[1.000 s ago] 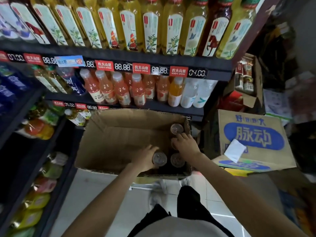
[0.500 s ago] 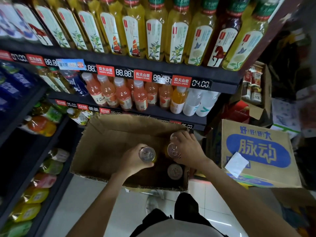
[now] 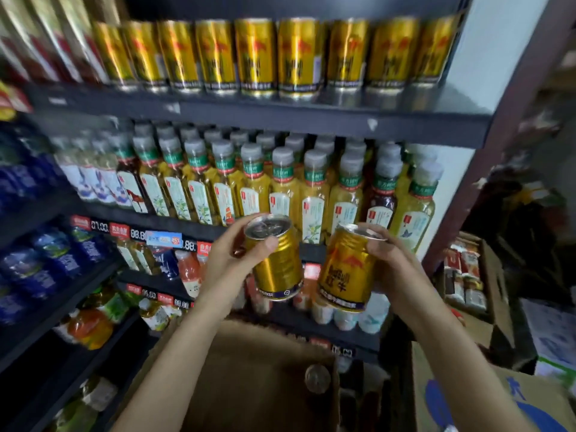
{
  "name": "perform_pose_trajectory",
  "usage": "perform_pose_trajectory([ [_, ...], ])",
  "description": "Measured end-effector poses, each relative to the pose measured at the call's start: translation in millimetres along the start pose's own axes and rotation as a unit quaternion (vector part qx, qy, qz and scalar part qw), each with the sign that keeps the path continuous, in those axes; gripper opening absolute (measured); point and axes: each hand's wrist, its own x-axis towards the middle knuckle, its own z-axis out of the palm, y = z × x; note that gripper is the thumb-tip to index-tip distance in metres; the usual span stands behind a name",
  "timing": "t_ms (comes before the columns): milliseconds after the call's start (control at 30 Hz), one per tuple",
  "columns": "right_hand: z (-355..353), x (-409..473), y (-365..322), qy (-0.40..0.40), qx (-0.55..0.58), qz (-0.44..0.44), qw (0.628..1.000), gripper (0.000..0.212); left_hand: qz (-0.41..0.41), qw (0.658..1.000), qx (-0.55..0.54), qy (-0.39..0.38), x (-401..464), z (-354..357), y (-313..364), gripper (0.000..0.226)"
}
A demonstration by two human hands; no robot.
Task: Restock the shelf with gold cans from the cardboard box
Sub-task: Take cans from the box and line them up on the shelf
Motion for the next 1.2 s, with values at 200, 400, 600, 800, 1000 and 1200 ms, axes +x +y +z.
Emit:
perform_pose_trajectory([
  [200, -28.9, 17.4, -109.2, -0.013, -0.054, -0.167, 0.984, 0.051, 0.137, 0.99, 0.003, 0.016, 51.3, 41.9, 93.0, 0.03],
  [400, -41.8, 51.2, -184.8, 0.008, -0.084, -0.264, 0.961, 0.036, 0.195, 0.979, -0.046, 0.043, 88.6, 78.5, 147.8, 0.048],
  [600, -42.0, 105.6, -205.0, 0.039, -0.097, -0.274, 0.956, 0.034, 0.196, 0.976, -0.014, 0.096, 142.3, 96.1, 156.3, 0.079],
  [800, -45.5, 146.7, -197.4, 0.065, -0.126, -0.257, 0.956, 0.037, 0.197, 0.966, 0.096, 0.138, 176.3, 117.4, 150.4, 0.069],
  [1000, -60.1, 142.2, -201.9, 0.051, -0.282, -0.241, 0.927, 0.052, 0.296, 0.915, 0.251, 0.11, 174.5, 118.6, 133.6, 0.081],
  [1200, -55.7, 132.3, -199.5, 0.094, -0.456, -0.306, 0.83, 0.084, 0.344, 0.842, 0.397, 0.123, 181.1, 98.0, 126.8, 0.093],
])
